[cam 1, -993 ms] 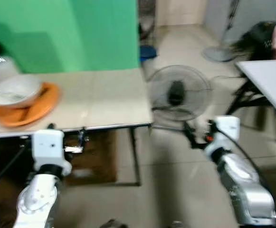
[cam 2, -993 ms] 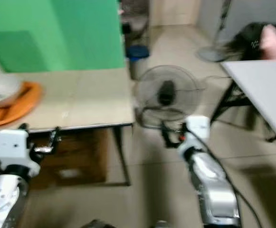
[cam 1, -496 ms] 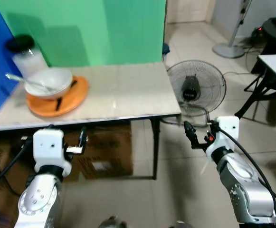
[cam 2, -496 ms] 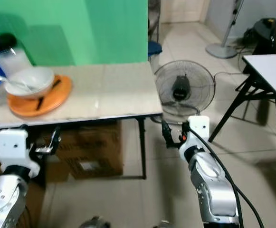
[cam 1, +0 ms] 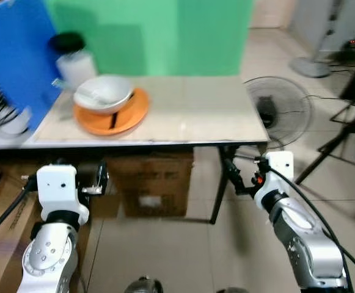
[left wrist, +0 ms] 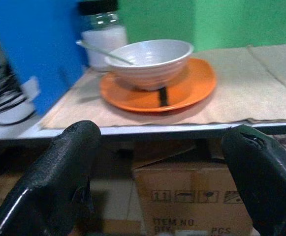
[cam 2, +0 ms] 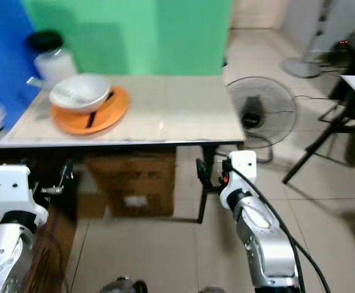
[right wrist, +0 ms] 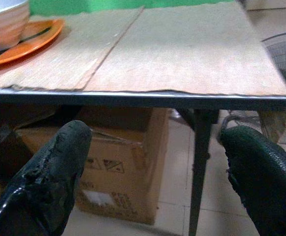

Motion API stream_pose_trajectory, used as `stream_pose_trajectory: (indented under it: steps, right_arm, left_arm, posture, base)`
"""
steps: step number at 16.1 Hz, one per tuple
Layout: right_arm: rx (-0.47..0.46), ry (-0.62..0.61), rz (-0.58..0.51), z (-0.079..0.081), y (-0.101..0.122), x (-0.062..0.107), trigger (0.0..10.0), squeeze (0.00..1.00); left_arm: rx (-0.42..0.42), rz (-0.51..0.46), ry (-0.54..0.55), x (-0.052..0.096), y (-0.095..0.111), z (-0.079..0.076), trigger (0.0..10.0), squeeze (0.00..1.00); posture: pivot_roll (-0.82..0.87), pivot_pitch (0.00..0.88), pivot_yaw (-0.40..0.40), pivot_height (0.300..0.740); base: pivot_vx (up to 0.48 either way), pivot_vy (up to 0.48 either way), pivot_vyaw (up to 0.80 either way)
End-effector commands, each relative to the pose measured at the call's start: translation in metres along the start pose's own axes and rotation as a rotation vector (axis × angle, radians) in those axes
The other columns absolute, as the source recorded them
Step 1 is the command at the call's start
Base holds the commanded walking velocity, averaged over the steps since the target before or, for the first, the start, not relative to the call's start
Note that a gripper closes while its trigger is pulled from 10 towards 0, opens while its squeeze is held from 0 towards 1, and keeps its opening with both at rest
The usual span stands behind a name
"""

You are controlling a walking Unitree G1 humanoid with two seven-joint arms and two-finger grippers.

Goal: Setting the table

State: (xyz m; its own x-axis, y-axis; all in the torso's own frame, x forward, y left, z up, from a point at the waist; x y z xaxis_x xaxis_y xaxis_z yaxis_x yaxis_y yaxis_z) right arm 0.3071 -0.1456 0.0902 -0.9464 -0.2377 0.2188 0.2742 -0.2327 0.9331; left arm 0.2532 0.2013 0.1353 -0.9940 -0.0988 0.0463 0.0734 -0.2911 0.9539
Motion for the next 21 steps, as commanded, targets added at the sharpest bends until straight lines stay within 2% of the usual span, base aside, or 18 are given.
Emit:
stream_pose_trajectory:
  steps: [1, 3, 17, 19, 21]
  right_arm:
    - [0.001, 0.012, -0.009, 0.004, 0.004, -0.001, 10.0, 0.00]
    - [-0.001, 0.008, -0.015, 0.003, 0.005, -0.003, 10.0, 0.00]
    - [-0.029, 0.051, -0.046, 0.011, 0.014, -0.009, 10.0, 0.00]
    - [-0.036, 0.060, -0.061, 0.012, 0.017, -0.009, 10.0, 0.00]
    - [-0.023, 0.081, -0.064, 0.015, 0.018, -0.009, 10.0, 0.00]
  left_arm:
    - [-0.009, -0.008, 0.007, 0.001, 0.002, 0.003, 10.0, 0.10]
    - [-0.013, -0.003, 0.008, 0.001, 0.002, 0.005, 10.0, 0.10]
    - [-0.030, -0.014, 0.031, 0.000, 0.004, 0.017, 10.0, 0.11]
    - [-0.034, -0.018, 0.033, 0.000, 0.004, 0.019, 10.0, 0.10]
    - [-0.043, -0.021, 0.032, 0.001, 0.005, 0.020, 10.0, 0.10]
  posture:
    - [-0.04, 0.052, 0.056, 0.740]
    - [-0.04, 0.050, 0.055, 0.740]
    - [-0.03, 0.046, 0.047, 0.740]
    - [-0.03, 0.042, 0.047, 0.740]
    - [-0.02, 0.036, 0.046, 0.740]
  base:
    - [0.390, 0.000, 0.77]
    - [0.394, 0.000, 0.73]
    - [0.414, 0.000, 0.00]
    - [0.428, 0.000, -0.80]
    - [0.431, 0.000, 0.00]
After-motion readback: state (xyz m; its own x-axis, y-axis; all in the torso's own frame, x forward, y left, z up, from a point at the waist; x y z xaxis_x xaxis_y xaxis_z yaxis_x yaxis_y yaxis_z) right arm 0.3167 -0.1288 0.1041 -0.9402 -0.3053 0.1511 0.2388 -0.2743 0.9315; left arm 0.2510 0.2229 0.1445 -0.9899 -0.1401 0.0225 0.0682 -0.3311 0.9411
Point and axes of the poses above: a point about 5 cm out from each wrist's last joint towards the gripper, its own x axis pointing back from the gripper into the wrist, its own y axis along the axis of the wrist's last joint, z = x × y, the point moved 5 cm from there along -x, pointing out of the wrist towards the gripper, and after that the axes turned 10 degrees about -x, right-handed, at the moved point
